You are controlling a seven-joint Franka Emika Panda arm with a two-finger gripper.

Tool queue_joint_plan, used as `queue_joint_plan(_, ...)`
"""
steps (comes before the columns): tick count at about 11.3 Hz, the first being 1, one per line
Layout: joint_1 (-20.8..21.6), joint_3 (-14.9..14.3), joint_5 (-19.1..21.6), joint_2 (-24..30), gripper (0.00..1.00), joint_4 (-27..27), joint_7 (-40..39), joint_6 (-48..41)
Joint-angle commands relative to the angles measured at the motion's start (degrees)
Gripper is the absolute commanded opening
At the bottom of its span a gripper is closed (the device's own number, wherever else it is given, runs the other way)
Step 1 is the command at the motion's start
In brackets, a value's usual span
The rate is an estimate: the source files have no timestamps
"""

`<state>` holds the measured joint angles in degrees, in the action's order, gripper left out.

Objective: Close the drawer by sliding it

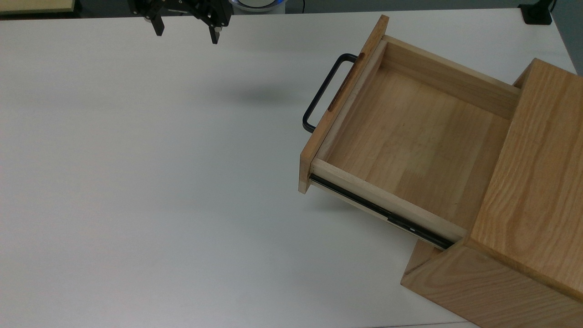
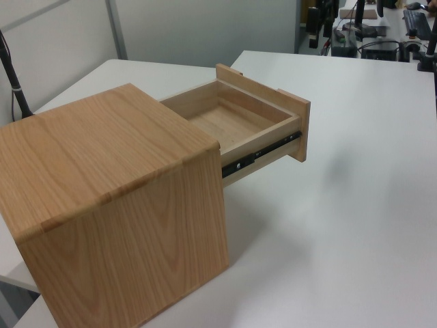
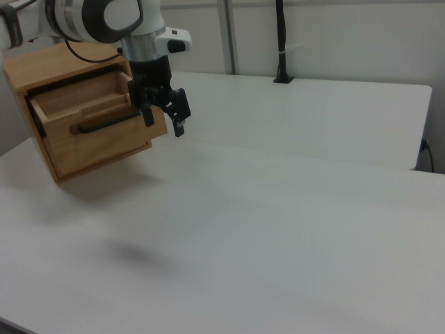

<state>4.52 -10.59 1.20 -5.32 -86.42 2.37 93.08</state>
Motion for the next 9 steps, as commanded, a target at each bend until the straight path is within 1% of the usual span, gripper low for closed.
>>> queue_joint_plan(1,-0.21,0.05,-0.67,1.1,1.0,-1.2,-1.31,-1.14)
queue_joint_plan(7,-0.21,-0.04,-0.06,0.84,1.0,-1.2,-1.23,-0.97)
queue_joint_plan(8,-0.21,-0.04,-0.06,0.84,0.96,-1.29,-1.92,-1.06)
queue_joint_plan(9,-0.21,-0.04,-0.06,0.84,0.77,-1.38,-5.76,-1.06)
